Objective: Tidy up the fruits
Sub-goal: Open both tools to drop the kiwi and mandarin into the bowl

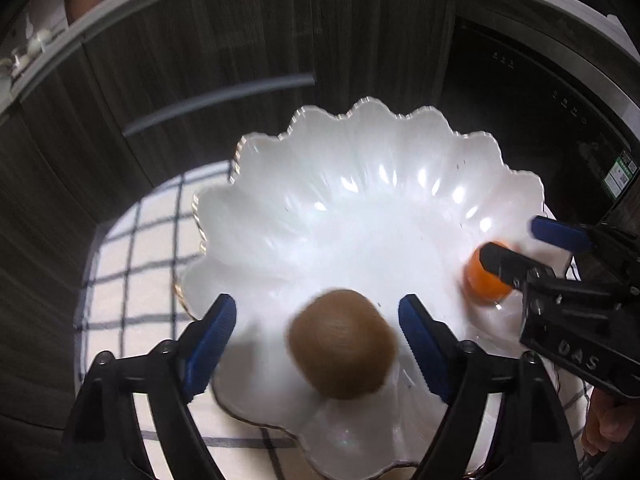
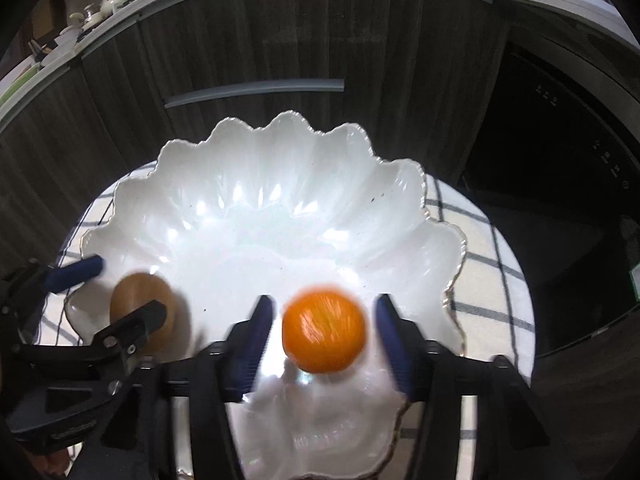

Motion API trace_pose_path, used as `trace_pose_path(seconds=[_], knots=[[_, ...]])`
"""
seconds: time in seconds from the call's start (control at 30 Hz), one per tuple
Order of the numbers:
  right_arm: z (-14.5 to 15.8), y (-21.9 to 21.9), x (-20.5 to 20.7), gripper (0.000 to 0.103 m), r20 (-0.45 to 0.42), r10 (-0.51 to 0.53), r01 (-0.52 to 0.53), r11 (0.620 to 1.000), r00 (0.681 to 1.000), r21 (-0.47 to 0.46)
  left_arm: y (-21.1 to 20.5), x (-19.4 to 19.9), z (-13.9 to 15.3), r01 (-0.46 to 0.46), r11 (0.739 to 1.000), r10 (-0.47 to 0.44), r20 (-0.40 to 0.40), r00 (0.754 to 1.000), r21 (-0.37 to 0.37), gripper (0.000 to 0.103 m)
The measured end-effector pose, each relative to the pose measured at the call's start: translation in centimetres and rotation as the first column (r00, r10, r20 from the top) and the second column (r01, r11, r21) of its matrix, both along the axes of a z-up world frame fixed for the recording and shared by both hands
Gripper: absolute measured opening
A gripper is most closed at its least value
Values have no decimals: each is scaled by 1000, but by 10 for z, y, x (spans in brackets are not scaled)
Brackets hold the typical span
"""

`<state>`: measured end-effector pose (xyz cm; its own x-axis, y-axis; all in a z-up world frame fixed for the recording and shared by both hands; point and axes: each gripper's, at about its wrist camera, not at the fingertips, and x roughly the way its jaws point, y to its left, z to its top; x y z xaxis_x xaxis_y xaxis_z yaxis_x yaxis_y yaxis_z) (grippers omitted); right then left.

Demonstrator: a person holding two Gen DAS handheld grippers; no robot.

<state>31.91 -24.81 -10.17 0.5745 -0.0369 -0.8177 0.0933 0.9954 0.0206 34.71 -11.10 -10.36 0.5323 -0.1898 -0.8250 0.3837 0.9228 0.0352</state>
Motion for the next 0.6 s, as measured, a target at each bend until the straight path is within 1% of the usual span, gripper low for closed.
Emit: trace_pose_path(seconds=[0.03, 0.23, 0.27, 0.33, 0.37, 0.5, 0.6], knots=[[2, 0, -1, 75, 10, -5, 5, 1000, 1000, -4, 1, 0, 2, -1, 1000, 1, 3, 1000, 1, 84], [24, 2, -10, 76, 67, -35, 38, 998, 997, -49, 7, -4, 19, -26, 1000, 26, 44, 999, -1, 84], [30, 3, -13, 76, 83, -41, 45, 997, 996, -56, 8, -6, 22, -30, 1000, 30, 51, 998, -3, 86], [40, 4, -19, 82, 110, -53, 61, 996, 992, -72, 11, -11, 31, -37, 999, 38, 73, 997, -10, 90], [47, 4, -23, 83, 130, -59, 70, 995, 990, -78, 12, -15, 36, -39, 999, 40, 87, 995, -12, 90], [69, 9, -38, 83, 186, -66, 85, 992, 980, -97, 16, -28, 51, -42, 999, 44, 128, 991, -17, 90], [80, 12, -50, 83, 211, -67, 92, 990, 975, -111, 20, -38, 61, -53, 998, 56, 146, 988, -28, 90]])
